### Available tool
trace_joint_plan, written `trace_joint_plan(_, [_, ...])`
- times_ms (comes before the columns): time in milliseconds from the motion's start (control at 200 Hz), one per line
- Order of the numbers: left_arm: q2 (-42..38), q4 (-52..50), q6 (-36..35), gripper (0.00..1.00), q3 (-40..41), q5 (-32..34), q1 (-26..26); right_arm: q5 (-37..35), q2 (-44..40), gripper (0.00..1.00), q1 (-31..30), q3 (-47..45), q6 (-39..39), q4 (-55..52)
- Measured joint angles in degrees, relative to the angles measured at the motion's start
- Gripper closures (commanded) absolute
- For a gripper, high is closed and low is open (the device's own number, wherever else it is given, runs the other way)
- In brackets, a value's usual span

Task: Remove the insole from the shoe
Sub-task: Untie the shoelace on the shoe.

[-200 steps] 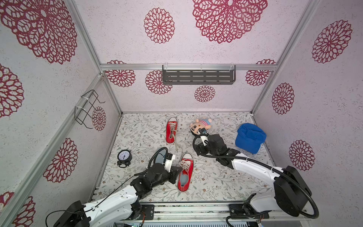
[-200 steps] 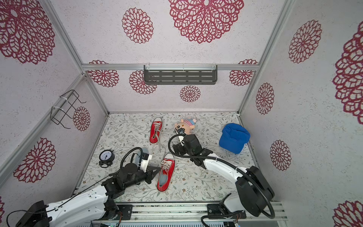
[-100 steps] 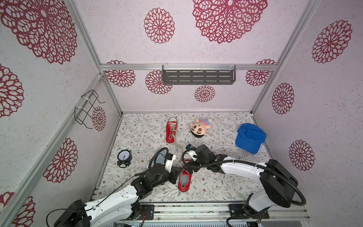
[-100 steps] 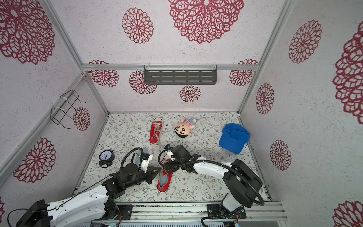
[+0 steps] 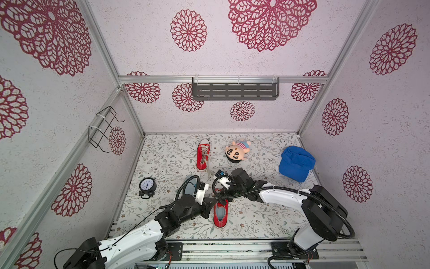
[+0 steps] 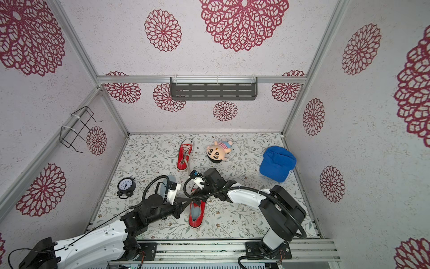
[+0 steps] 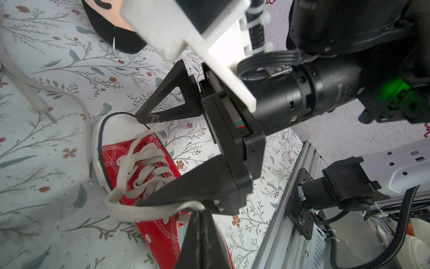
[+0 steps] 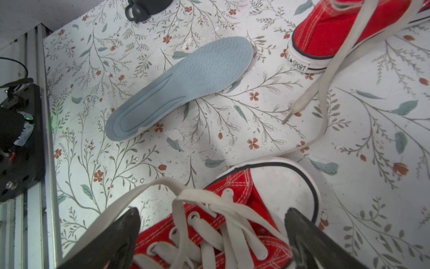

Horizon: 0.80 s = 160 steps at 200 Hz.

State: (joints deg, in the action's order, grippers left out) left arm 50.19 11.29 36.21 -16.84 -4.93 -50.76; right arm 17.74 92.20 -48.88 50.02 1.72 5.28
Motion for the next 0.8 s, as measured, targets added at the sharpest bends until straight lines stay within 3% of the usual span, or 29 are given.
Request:
trace_joint_plan(245, [-0.94,-0.87,0.04,1.00,1.14,0.59,-0.50,-5.49,1.86,0.01,-0.11,0.68,1.42,-4.17])
trace_joint_plan(405, [-2.58,-1.27,0.04,1.00,1.14,1.38,-0.70,-17.81,1.20,0.01,1.27,2.71,1.53,-11.04])
trace_joint_plan(651, [-3.85,-1.33,0.94,1.00,1.90,2.67,-0.74,-35.82,-2.29,0.01,8.50,2.67,1.11,-20.63])
trace_joint_plan(746, [-3.87,-1.33,1.64,1.00,2.82,2.95,-0.98,-36.92,-5.09,0.01,9.55,2.47,1.01,-21.42])
trace_joint_plan(801, [-3.87,-1.27,2.03,0.91,3.13,3.15,-1.31,-34.95,-7.34,0.01,9.44,2.14,0.09,-21.18])
